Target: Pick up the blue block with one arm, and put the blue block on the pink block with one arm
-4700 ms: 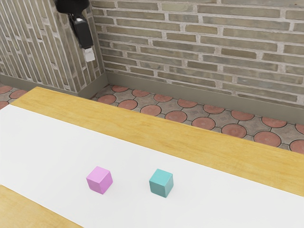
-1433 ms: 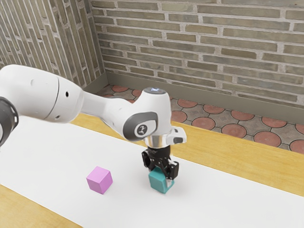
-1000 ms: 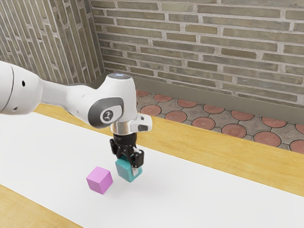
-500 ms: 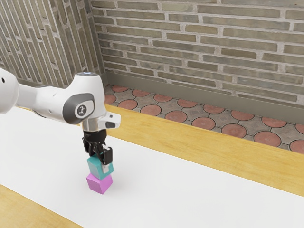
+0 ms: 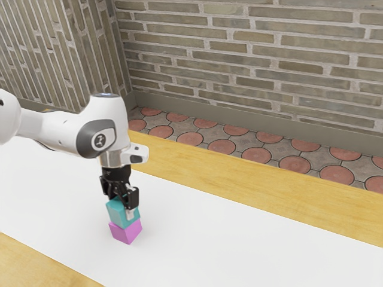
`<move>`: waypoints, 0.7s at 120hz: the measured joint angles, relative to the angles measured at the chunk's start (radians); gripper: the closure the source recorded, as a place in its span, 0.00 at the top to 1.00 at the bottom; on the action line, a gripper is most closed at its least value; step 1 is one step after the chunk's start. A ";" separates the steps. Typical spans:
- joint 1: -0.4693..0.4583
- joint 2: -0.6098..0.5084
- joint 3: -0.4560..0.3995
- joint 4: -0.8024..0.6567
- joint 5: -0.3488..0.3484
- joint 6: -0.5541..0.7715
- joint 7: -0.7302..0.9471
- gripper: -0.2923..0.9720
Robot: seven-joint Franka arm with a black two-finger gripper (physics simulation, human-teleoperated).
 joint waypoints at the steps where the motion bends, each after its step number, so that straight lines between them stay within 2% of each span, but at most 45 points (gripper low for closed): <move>1: -0.001 0.000 0.000 0.000 0.000 0.000 -0.002 0.55; 44: 0.005 0.015 0.001 0.004 0.000 0.000 -0.093 0.55; 65: 0.002 0.016 0.002 0.007 0.009 -0.001 -0.117 0.66; 84: 0.007 -0.020 0.000 0.054 0.013 -0.015 -0.119 0.72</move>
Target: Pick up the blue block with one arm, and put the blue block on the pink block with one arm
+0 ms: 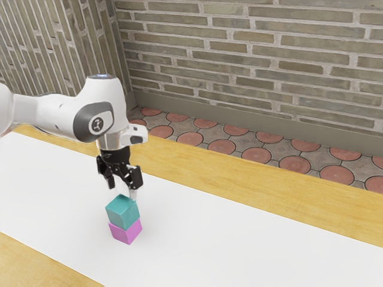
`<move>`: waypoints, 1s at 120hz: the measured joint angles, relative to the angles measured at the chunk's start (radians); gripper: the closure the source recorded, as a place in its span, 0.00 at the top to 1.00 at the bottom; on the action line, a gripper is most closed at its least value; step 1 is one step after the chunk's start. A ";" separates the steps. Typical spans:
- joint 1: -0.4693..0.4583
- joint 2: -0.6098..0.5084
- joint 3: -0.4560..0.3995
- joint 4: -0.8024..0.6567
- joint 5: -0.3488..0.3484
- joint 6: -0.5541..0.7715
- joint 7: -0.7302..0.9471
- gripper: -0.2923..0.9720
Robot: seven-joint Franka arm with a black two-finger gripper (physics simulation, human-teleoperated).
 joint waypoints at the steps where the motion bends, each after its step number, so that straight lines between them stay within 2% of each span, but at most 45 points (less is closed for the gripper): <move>1: 0.000 -0.005 0.000 0.004 0.000 -0.002 0.001 0.72; 24: 0.000 -0.148 -0.007 0.038 -0.006 -0.071 0.069 0.75; 44: -0.020 -0.177 -0.097 0.224 -0.001 -0.200 0.188 0.76; 52: -0.041 -0.170 -0.106 0.293 0.002 -0.251 0.235 0.76; 64: -0.172 -0.120 -0.011 0.388 0.009 -0.303 0.297 0.76; 76: -0.354 -0.068 0.145 0.471 0.054 -0.336 0.350 0.77; 81: -0.401 -0.061 0.188 0.493 0.065 -0.347 0.370 0.77; 92: -0.432 -0.053 0.213 0.520 0.082 -0.370 0.409 0.77; 120: -0.441 -0.029 0.204 0.524 0.114 -0.399 0.485 0.77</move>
